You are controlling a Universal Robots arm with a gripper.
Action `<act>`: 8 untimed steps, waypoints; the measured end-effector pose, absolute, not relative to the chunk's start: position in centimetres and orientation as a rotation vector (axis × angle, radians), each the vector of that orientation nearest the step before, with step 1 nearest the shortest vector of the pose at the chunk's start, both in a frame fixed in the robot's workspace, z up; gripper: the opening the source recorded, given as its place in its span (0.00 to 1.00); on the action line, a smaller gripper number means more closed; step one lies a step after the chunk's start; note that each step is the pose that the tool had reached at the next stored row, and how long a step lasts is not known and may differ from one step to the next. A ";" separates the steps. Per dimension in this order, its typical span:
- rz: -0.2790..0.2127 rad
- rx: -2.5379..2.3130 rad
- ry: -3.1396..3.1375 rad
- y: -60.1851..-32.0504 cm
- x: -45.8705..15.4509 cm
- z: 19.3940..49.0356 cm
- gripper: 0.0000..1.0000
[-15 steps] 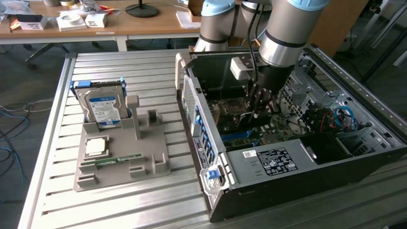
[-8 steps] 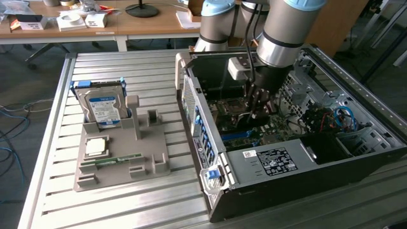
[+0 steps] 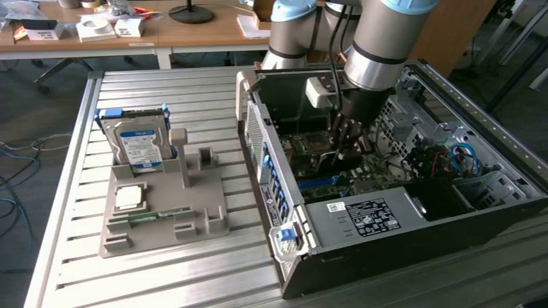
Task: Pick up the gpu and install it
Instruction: 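Insert the gpu into the slot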
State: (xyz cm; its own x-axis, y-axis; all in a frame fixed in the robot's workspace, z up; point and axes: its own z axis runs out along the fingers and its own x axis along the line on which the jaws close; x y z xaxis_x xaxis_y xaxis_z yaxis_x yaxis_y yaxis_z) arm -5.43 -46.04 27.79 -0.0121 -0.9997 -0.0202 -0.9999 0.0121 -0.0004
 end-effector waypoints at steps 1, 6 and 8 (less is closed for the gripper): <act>0.022 -2.197 2.224 -46.0 -5.5 27.8 0.26; 0.022 -2.198 2.224 -46.0 -5.7 27.8 0.26; 0.022 -2.198 2.224 -46.0 -5.7 27.8 0.26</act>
State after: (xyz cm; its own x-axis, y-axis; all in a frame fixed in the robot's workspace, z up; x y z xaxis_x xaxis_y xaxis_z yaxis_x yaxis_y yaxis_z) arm -5.73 -46.04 27.78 -0.0121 -0.9997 -0.0202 -0.9999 0.0121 -0.0004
